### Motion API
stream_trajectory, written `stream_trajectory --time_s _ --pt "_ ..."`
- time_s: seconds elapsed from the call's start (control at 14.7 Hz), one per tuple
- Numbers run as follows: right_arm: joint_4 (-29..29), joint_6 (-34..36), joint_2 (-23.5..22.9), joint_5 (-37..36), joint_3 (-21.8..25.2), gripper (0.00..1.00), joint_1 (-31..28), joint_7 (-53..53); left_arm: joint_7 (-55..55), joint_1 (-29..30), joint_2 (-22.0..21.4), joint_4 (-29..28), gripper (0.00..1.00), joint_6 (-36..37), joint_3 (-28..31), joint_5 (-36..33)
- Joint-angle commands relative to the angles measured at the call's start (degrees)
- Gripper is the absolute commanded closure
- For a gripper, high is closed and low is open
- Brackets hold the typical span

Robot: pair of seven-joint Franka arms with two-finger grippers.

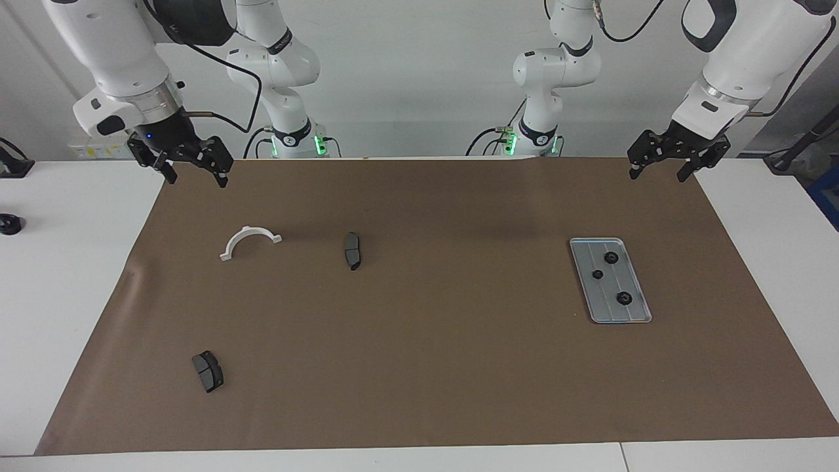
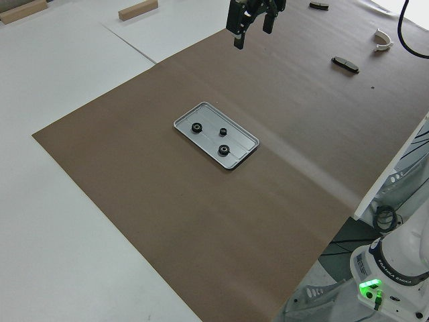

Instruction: Place bearing gear from tray to pile

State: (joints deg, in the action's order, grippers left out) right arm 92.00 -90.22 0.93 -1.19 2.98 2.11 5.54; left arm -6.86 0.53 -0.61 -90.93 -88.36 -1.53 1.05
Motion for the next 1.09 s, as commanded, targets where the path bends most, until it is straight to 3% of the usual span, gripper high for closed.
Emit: stream_trajectory --time_s 0.0,0.75,1.02 --pt "1.16 0.39 1.27 0.75 0.01 0.0 0.09 0.7 -0.08 -0.61 -1.24 -1.35 0.0 -0.06 0.65 0.71" --pt "1.16 0.39 1.27 0.75 0.01 0.0 0.0 0.7 0.36 -1.23 -1.24 -1.27 0.0 -0.59 0.56 0.62" --pt "1.16 0.39 1.27 0.75 0.01 0.0 0.0 0.7 -0.17 -1.23 -1.24 -2.49 0.0 -5.59 0.56 0.09"
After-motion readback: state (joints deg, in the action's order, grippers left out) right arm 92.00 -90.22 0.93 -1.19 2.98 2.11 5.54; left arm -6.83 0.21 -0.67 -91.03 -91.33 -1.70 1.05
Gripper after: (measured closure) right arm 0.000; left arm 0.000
